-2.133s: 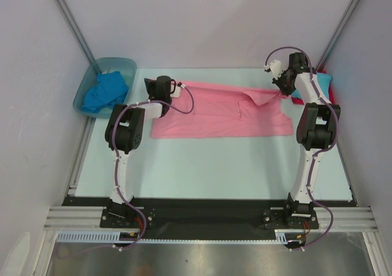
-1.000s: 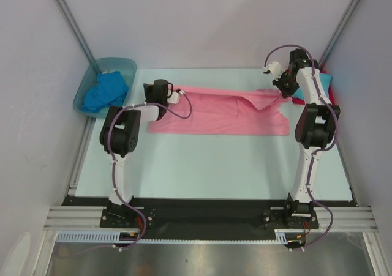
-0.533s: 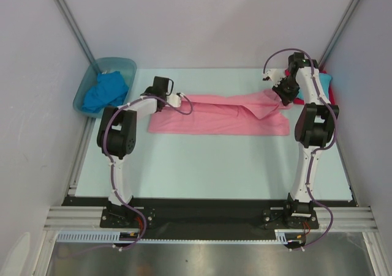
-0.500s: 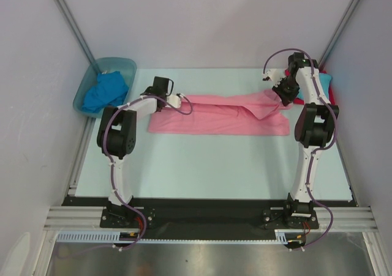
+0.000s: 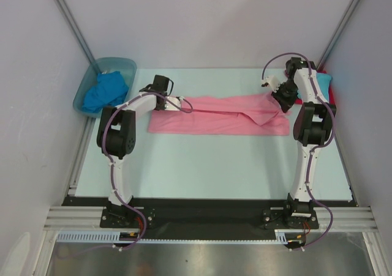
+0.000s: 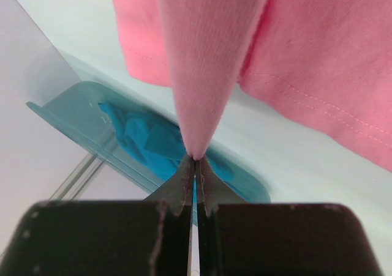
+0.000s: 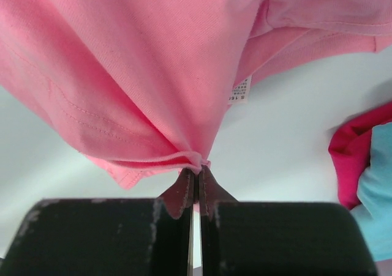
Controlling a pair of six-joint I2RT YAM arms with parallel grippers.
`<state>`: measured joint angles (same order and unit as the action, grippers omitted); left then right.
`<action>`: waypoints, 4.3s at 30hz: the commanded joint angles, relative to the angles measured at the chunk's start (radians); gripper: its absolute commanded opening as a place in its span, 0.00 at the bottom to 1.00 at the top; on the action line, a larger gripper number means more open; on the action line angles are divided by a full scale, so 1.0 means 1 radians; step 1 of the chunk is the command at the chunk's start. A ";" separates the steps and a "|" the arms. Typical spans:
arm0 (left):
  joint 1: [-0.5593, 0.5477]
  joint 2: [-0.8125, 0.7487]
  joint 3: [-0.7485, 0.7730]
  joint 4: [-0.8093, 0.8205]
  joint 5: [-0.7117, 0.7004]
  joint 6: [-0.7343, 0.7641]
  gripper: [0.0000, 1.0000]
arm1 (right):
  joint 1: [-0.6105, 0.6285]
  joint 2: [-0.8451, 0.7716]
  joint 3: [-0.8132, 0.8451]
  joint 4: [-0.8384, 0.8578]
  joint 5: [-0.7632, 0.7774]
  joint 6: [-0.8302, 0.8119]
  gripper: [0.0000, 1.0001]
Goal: Fold and stack the t-shirts
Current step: Fold the tshirt
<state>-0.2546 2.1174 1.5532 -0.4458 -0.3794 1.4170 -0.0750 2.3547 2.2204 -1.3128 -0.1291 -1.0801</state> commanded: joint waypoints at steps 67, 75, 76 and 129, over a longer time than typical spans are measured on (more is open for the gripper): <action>0.011 -0.083 0.111 -0.272 0.062 -0.079 0.01 | 0.057 0.083 0.004 -0.023 0.089 0.019 0.00; 0.011 -0.077 0.117 -0.274 0.063 -0.075 0.00 | 0.044 0.077 0.019 -0.009 0.098 0.026 0.17; 0.011 -0.076 0.117 -0.275 0.063 -0.075 0.00 | 0.043 0.077 0.021 -0.011 0.100 0.029 0.25; -0.074 -0.050 0.010 0.096 -0.015 -0.174 0.41 | 0.070 -0.098 0.125 0.268 0.009 0.393 0.87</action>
<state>-0.3084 2.0945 1.5402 -0.4274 -0.3893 1.2377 -0.0238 2.3329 2.3001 -1.0679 -0.1184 -0.7055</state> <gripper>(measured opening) 0.411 0.866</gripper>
